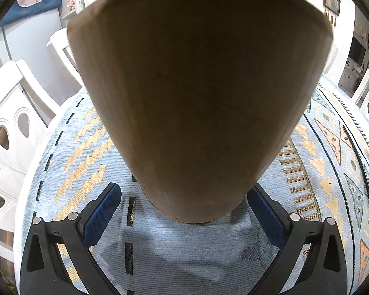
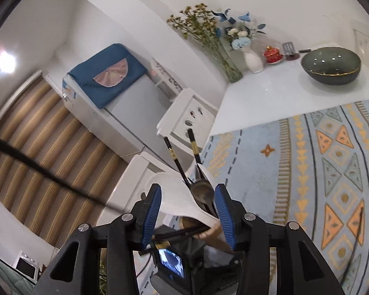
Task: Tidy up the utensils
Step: 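Lower the white spoon into the wooden cup and open the right gripper, then move the right gripper back down to the dark fork on the tablecloth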
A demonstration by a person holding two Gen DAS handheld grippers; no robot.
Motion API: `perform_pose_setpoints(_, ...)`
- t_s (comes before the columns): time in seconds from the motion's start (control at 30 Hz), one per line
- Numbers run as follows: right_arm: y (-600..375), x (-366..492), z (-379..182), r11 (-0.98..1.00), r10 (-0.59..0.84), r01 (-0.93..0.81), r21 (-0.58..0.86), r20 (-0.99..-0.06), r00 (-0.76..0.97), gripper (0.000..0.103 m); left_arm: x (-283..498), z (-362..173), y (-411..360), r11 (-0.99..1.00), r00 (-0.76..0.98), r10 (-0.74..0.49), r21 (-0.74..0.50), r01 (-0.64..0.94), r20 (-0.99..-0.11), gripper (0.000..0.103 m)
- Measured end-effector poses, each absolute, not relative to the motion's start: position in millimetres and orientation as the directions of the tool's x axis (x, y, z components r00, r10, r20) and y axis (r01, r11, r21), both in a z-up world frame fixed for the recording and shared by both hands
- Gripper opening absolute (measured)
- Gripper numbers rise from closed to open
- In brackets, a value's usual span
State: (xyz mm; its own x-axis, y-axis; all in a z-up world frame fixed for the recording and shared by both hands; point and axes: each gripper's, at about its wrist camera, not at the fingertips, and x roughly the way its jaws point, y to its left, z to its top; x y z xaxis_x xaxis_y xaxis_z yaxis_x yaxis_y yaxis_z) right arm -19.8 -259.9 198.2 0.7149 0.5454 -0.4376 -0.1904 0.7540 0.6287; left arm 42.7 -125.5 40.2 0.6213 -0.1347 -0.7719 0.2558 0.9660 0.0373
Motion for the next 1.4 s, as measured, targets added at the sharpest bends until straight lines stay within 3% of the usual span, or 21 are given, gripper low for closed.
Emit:
perform_pose_setpoints(0.3,-274.3,-30.8,225.9,0.81,0.493,-0.208,0.548,-0.445,0.747,0.045,41.7,41.9,-127.2,0.966,0.621,-0.136,0.035,0.256,-0.772,0.103)
perform_pose_setpoints(0.43,-272.2,-1.9,245.0,0.815,0.535,-0.28,0.508,-0.469,0.703,0.045,40.5,42.0,-127.7,0.966,0.619,-0.145,0.024,0.257,-0.772,0.103)
perform_pose_setpoints(0.53,-234.8,36.6,262.0,0.809,0.587,-0.409,0.422,-0.549,0.595,0.045,44.6,40.5,-123.5,0.966,0.617,-0.15,0.018,0.258,-0.772,0.103)
perform_pose_setpoints(0.7,-160.8,95.3,262.3,0.743,0.64,-0.539,0.397,-0.655,0.401,0.045,43.8,45.0,-122.2,0.966,0.616,-0.153,0.014,0.258,-0.772,0.103)
perform_pose_setpoints(0.77,-126.3,109.7,253.0,0.732,0.612,-0.583,0.353,-0.717,0.334,0.045,44.6,44.2,-121.0,0.966,0.616,-0.154,0.013,0.258,-0.773,0.103)
perform_pose_setpoints(0.9,-77.7,108.8,230.7,0.734,0.454,-0.669,0.121,-0.819,0.35,0.045,45.1,45.0,-120.0,0.966,0.616,-0.158,0.008,0.258,-0.772,0.103)
perform_pose_setpoints(0.97,-73.9,107.3,217.8,0.737,0.382,-0.675,0.046,-0.852,0.359,0.045,43.6,45.8,-116.3,0.966,0.62,-0.162,0.005,0.258,-0.768,0.103)
perform_pose_setpoints(1.2,-141.0,100.7,209.7,0.812,0.292,-0.584,0.011,-0.874,0.389,0.045,38.1,50.2,-106.1,0.969,0.64,-0.169,-0.006,0.248,-0.75,0.103)
perform_pose_setpoints(1.4,-233.4,69.4,236.7,0.901,0.36,-0.401,0.164,-0.797,0.484,0.046,35.3,53.5,-103.0,0.969,0.644,-0.176,-0.014,0.249,-0.745,0.103)
